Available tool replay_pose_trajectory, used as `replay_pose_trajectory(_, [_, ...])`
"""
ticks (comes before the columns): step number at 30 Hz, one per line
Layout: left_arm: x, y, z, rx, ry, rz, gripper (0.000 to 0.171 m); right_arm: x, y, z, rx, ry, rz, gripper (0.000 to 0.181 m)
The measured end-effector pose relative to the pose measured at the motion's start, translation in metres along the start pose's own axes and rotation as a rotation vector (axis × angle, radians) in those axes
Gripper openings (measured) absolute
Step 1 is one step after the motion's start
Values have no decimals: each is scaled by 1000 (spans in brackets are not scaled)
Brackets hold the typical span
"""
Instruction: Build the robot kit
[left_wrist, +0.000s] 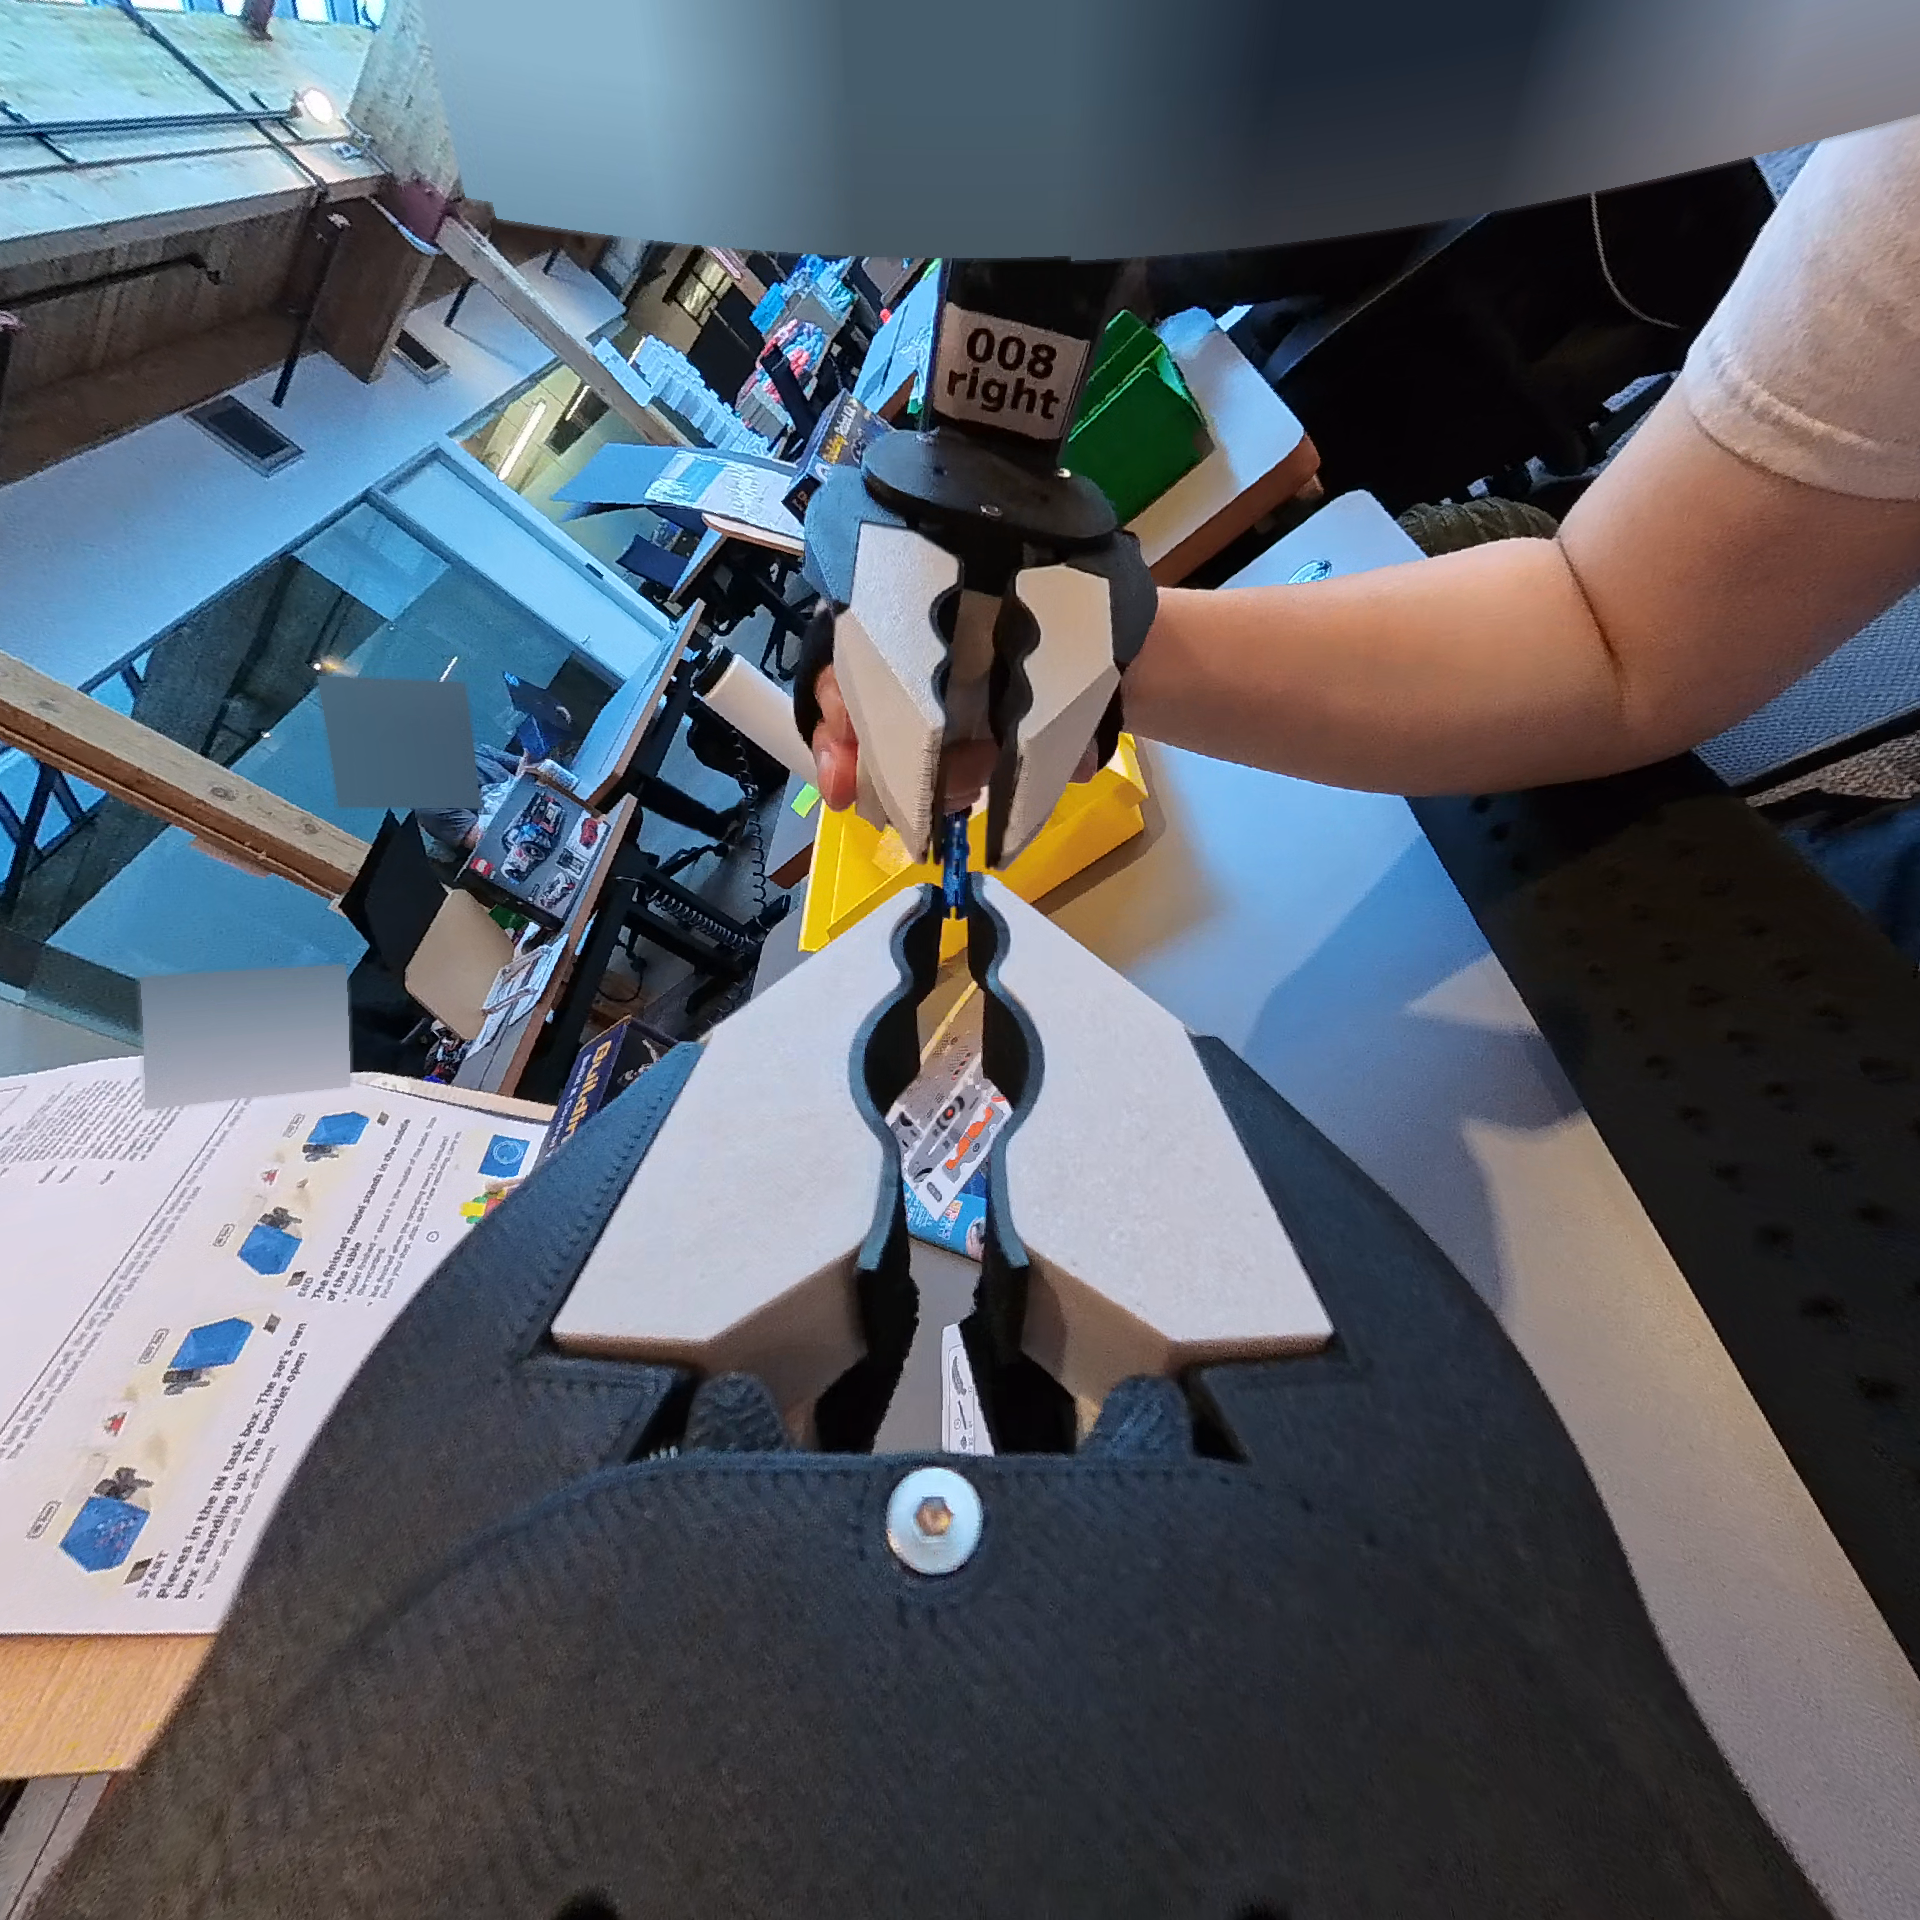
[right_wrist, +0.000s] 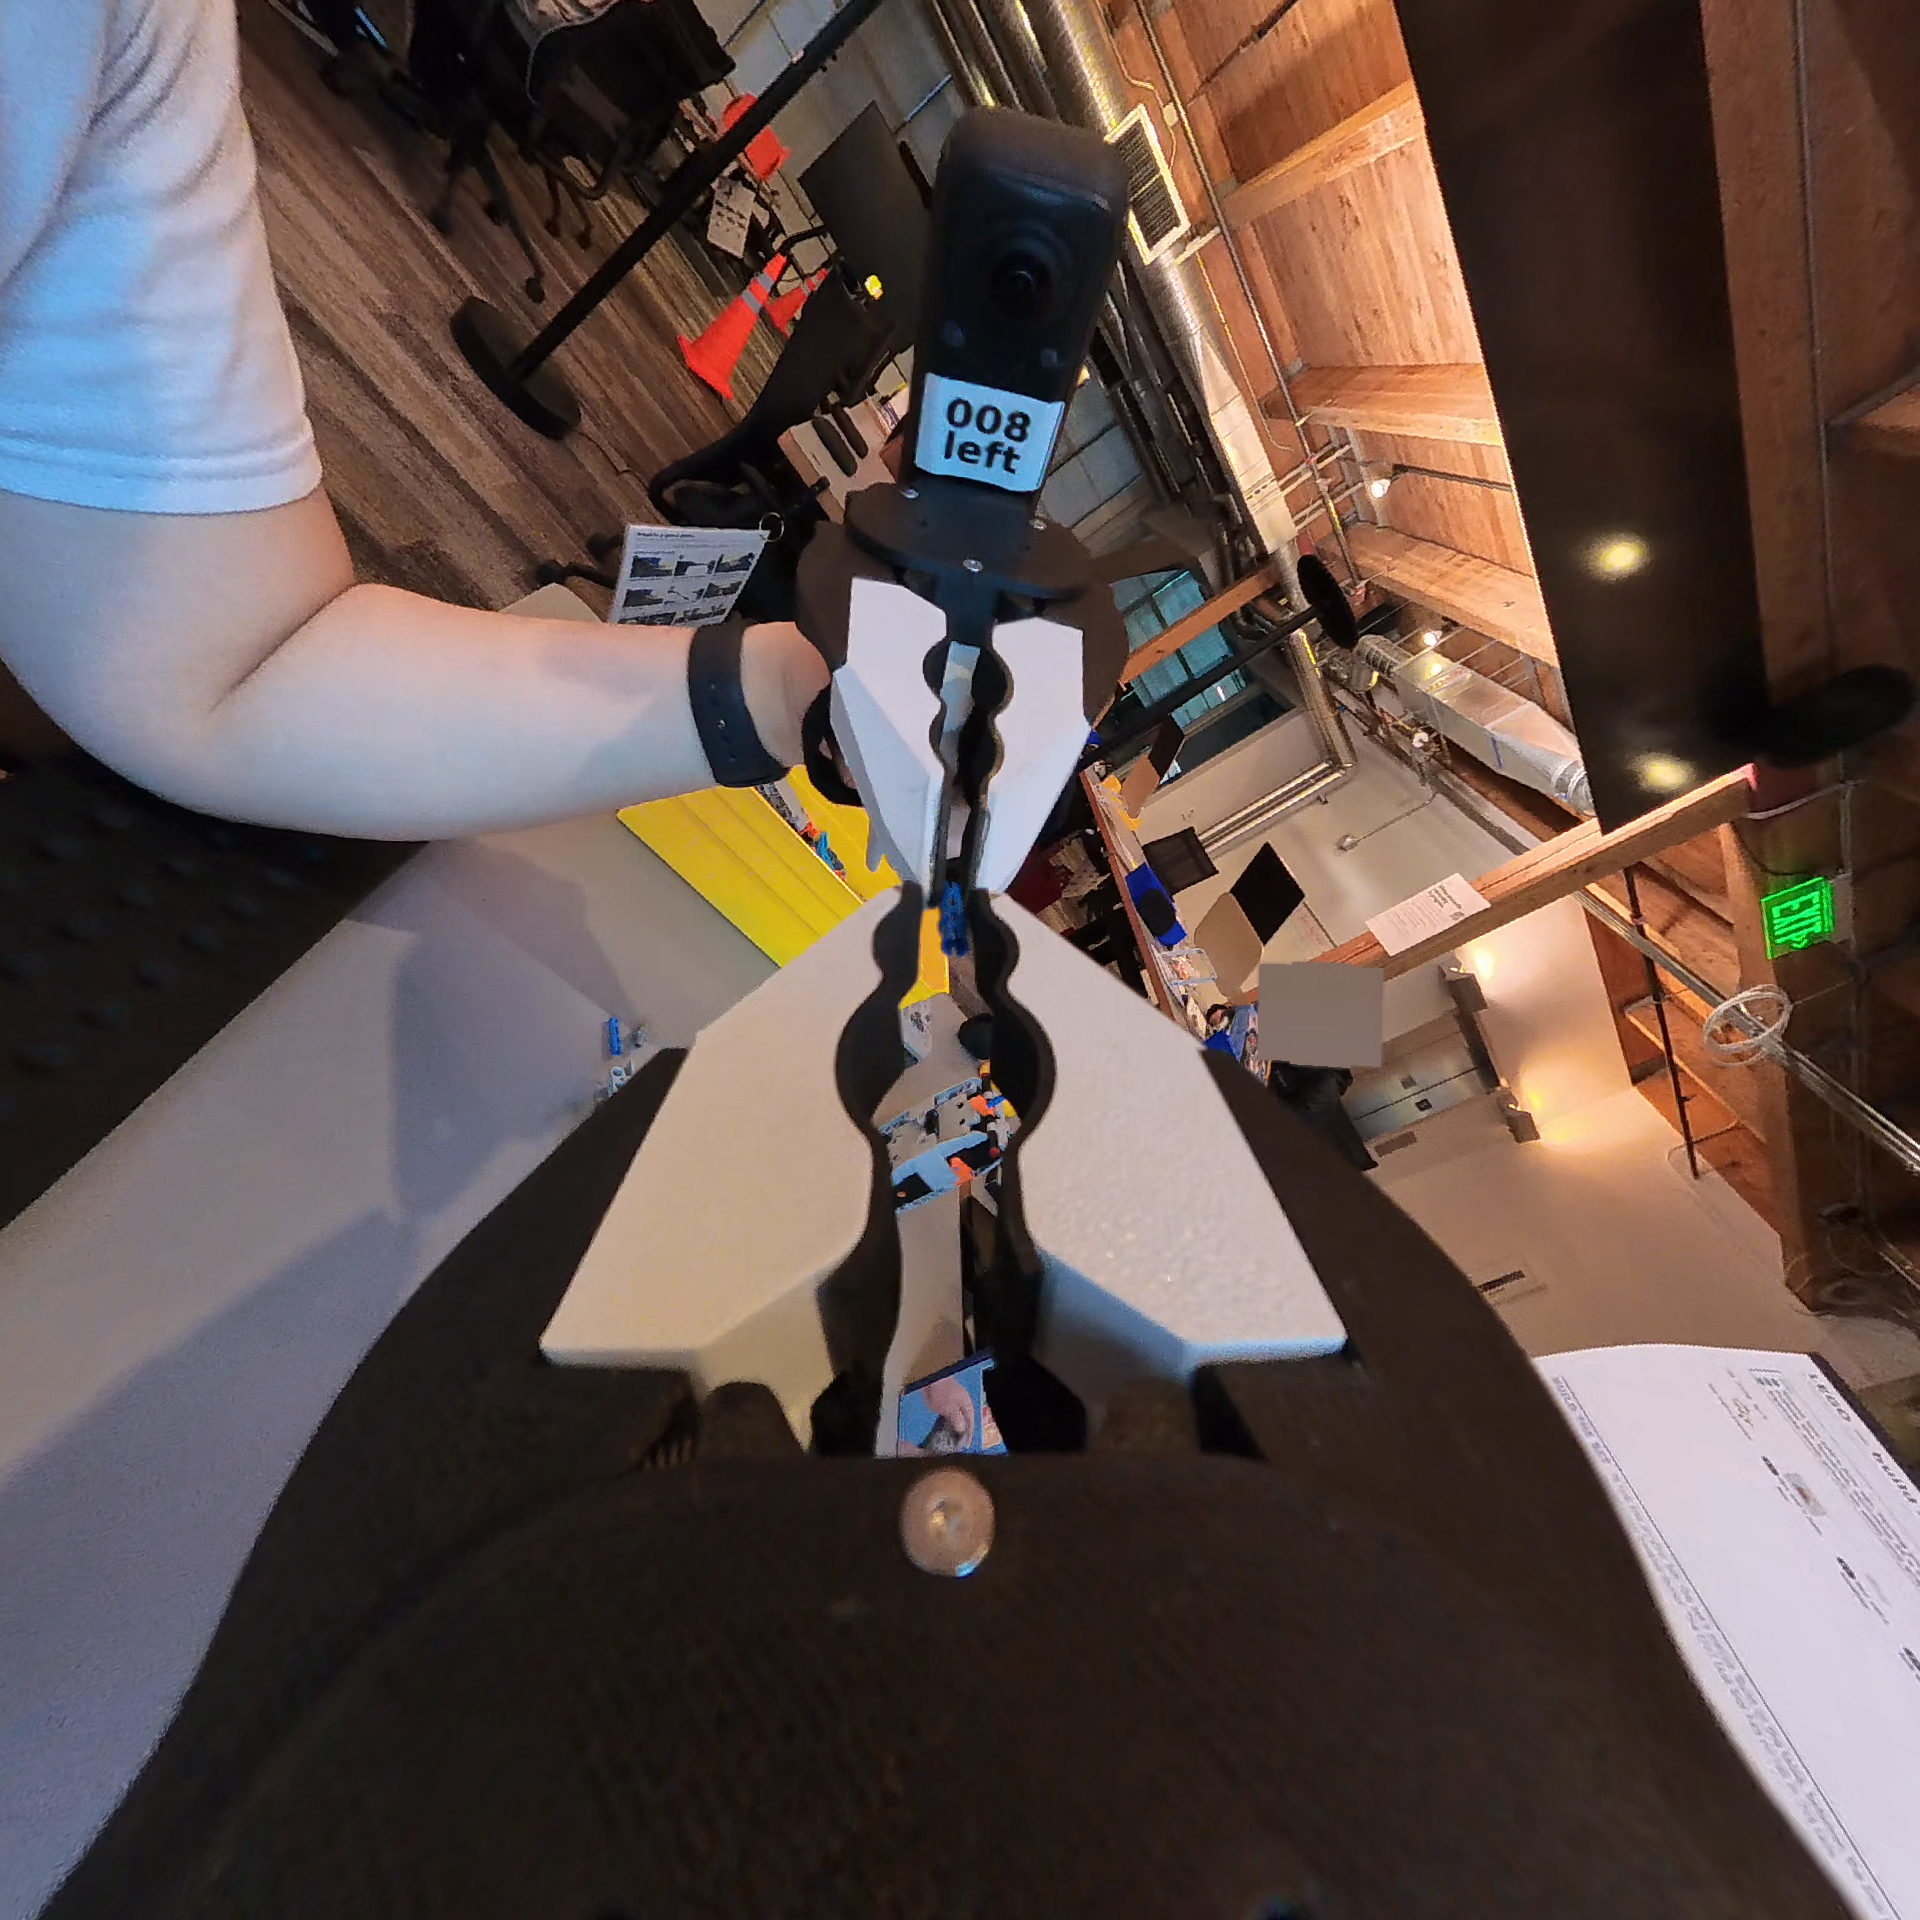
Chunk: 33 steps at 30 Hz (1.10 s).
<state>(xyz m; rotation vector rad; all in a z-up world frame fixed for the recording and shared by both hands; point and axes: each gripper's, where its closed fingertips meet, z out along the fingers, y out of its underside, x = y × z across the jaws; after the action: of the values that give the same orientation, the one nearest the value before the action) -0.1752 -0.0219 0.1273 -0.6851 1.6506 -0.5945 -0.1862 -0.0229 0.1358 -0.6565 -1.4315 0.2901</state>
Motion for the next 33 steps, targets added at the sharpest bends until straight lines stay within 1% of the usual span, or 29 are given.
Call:
replay_pose_trajectory(7, [4, 1, 1, -11, 20, 5, 2, -2, 5, 3, -49, -19, -24, 7])
replay_pose_trajectory(19, [6, 2, -2, -20, 33, 11, 3, -5, 6, 6, -57, -34, -23, 4])
replay_pose_trajectory(23, [5, -2, -7, 17, 39, -33, 3, -4, 5, 8, -52, -25, -39, 3])
replay_pose_trajectory(26, [-5, -15, -21, 125, 35, -142, 3, -3, 8, 6, -74, -18, -53, 3])
replay_pose_trajectory(28, [-2, -23, -32, 192, 91, -205, 7, -2, 7, 5, -71, -13, -53, 3])
replay_pose_trajectory(29, [-2, -24, -35, 205, 100, -213, 8, -1, 7, 5, -69, -9, -56, 3])
replay_pose_trajectory(32, [-10, -16, -37, 162, 31, -196, 8, -1, 7, 3, -73, -8, -55, 3])
replay_pose_trajectory(33, [-9, -13, -36, 142, 35, -196, 9, -1, 7, 3, -75, -7, -54, 3])
